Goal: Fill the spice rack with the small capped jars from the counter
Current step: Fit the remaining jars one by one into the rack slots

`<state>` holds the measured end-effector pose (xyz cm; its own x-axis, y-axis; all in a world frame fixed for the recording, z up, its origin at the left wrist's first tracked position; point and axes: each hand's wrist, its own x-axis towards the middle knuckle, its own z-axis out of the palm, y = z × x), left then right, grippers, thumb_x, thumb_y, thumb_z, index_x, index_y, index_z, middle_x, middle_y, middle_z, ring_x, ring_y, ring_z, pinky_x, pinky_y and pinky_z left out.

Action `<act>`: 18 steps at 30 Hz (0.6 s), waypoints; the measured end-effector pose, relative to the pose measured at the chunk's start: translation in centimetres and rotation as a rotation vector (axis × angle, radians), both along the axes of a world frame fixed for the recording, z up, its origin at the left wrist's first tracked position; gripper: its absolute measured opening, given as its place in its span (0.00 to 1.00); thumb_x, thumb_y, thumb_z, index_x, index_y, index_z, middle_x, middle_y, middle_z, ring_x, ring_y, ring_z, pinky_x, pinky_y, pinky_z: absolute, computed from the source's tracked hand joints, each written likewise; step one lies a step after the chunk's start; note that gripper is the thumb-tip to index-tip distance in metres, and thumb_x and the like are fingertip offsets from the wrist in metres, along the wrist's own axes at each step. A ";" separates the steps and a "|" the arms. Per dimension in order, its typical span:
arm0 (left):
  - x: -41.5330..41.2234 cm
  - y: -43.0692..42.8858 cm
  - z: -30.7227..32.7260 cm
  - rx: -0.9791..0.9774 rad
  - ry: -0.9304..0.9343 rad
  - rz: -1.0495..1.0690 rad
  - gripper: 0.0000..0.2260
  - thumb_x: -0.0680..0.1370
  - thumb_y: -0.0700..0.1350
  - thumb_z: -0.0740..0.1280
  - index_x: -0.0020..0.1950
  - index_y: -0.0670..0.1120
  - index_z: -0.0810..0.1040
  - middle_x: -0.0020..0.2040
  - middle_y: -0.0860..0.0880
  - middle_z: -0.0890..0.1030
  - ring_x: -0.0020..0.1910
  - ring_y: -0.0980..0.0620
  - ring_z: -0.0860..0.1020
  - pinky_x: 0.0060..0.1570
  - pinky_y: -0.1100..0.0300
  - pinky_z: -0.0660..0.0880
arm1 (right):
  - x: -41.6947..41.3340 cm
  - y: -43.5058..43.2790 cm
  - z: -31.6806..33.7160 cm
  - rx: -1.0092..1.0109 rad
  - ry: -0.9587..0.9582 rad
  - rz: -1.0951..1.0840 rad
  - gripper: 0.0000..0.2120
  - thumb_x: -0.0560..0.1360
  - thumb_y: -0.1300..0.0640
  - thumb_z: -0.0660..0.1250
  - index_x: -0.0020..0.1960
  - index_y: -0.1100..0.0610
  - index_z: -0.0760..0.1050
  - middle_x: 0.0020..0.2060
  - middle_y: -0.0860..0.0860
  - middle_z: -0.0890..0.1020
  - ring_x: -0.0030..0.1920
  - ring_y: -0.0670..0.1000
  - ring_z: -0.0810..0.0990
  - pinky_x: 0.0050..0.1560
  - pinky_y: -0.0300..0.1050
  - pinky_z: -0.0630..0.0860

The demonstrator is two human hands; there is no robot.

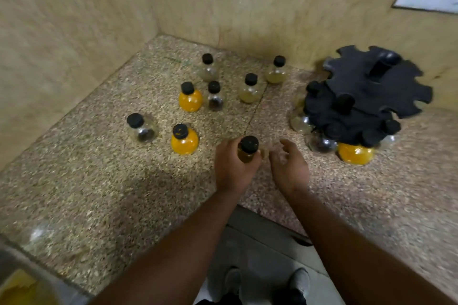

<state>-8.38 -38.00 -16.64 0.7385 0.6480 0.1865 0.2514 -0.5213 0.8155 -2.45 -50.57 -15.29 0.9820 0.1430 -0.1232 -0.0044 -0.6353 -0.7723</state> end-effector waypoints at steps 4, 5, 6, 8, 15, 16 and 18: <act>3.6 -3.0 2.6 -0.021 -0.051 -0.179 0.23 0.67 0.59 0.71 0.57 0.48 0.81 0.51 0.50 0.79 0.52 0.51 0.77 0.51 0.55 0.76 | 2.4 -3.5 2.9 0.241 -0.044 -0.279 0.19 0.80 0.48 0.66 0.67 0.55 0.76 0.46 0.47 0.81 0.51 0.51 0.80 0.53 0.45 0.74; 4.6 -4.0 3.4 -0.022 -0.065 -0.226 0.24 0.67 0.61 0.71 0.57 0.48 0.81 0.51 0.50 0.80 0.53 0.51 0.77 0.51 0.55 0.76 | 3.0 -4.7 3.5 0.314 -0.053 -0.350 0.19 0.80 0.48 0.67 0.66 0.56 0.77 0.44 0.46 0.81 0.49 0.49 0.81 0.54 0.47 0.76; 5.5 -4.7 4.1 -0.021 -0.076 -0.260 0.25 0.67 0.62 0.70 0.58 0.48 0.81 0.52 0.50 0.80 0.53 0.51 0.77 0.52 0.55 0.77 | 3.5 -5.5 4.0 0.399 -0.040 -0.406 0.19 0.79 0.47 0.68 0.65 0.57 0.78 0.42 0.45 0.81 0.47 0.46 0.81 0.55 0.48 0.77; 7.2 -5.9 5.4 -0.011 -0.102 -0.321 0.27 0.66 0.63 0.69 0.59 0.49 0.81 0.53 0.51 0.81 0.54 0.53 0.78 0.52 0.55 0.77 | 4.8 -6.9 5.1 0.535 0.014 -0.478 0.19 0.78 0.45 0.70 0.61 0.58 0.79 0.43 0.46 0.83 0.45 0.45 0.81 0.55 0.49 0.79; 12.4 -8.2 9.0 0.060 -0.086 -0.487 0.25 0.67 0.61 0.75 0.60 0.50 0.80 0.54 0.51 0.80 0.52 0.53 0.79 0.51 0.53 0.79 | 8.9 -9.9 9.7 0.938 0.317 -0.589 0.13 0.78 0.49 0.70 0.50 0.59 0.81 0.39 0.52 0.84 0.31 0.49 0.77 0.33 0.45 0.75; 12.8 -8.3 9.2 0.075 -0.086 -0.494 0.24 0.68 0.59 0.76 0.60 0.50 0.80 0.55 0.51 0.80 0.53 0.53 0.79 0.52 0.53 0.79 | 9.4 -10.3 10.0 0.938 0.326 -0.601 0.11 0.78 0.50 0.70 0.50 0.58 0.81 0.41 0.52 0.84 0.32 0.49 0.76 0.32 0.44 0.75; 13.5 -8.6 9.6 0.095 -0.087 -0.503 0.24 0.69 0.58 0.76 0.61 0.51 0.79 0.55 0.51 0.79 0.54 0.53 0.78 0.53 0.53 0.79 | 10.2 -11.0 10.4 0.899 0.319 -0.622 0.08 0.79 0.51 0.70 0.48 0.56 0.81 0.42 0.51 0.82 0.33 0.48 0.76 0.30 0.43 0.72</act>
